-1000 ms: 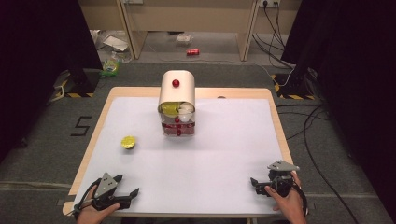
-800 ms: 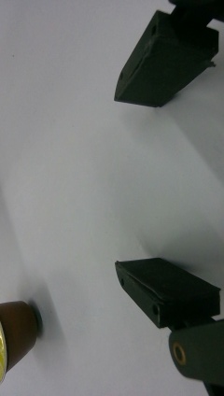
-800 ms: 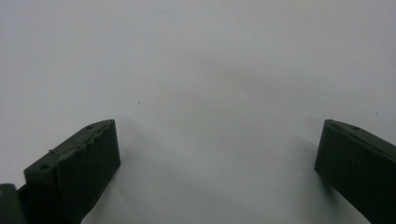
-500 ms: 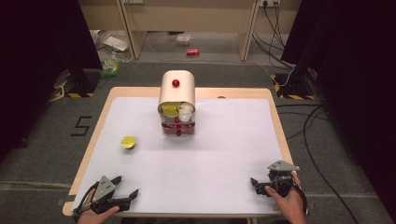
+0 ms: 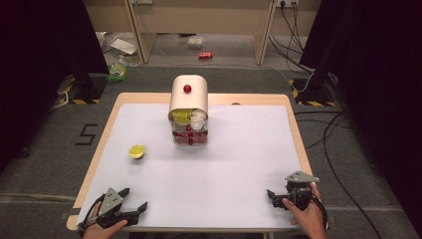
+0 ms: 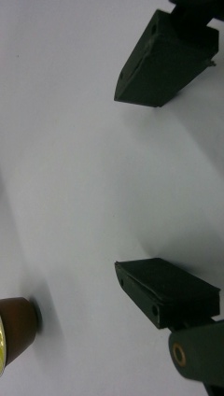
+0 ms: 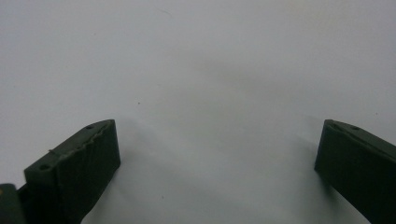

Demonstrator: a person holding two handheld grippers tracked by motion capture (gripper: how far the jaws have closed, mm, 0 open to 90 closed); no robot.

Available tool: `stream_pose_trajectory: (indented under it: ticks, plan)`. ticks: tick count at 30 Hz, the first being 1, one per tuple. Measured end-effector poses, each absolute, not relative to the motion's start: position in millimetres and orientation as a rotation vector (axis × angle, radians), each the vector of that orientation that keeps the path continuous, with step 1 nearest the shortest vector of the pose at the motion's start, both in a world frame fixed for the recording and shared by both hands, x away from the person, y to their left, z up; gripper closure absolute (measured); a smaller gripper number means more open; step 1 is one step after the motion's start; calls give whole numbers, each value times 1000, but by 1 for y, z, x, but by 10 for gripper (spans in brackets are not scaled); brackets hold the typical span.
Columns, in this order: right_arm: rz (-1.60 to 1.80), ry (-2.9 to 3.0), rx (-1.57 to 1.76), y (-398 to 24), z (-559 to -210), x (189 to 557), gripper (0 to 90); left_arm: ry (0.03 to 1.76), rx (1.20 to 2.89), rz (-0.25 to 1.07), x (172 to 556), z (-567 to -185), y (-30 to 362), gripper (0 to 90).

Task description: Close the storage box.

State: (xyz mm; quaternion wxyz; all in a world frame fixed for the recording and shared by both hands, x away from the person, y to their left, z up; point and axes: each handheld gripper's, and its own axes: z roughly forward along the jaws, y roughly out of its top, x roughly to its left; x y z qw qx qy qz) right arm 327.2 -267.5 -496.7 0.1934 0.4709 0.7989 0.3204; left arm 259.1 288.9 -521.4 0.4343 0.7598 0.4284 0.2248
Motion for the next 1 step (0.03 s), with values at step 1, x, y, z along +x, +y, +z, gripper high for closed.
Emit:
stream_pose_trajectory:
  ticks: [1]
  plan:
    - [899, 2241, 1321, -267, -497, 327, 3, 1067, 1892, 560, 259, -521, 289, 147]
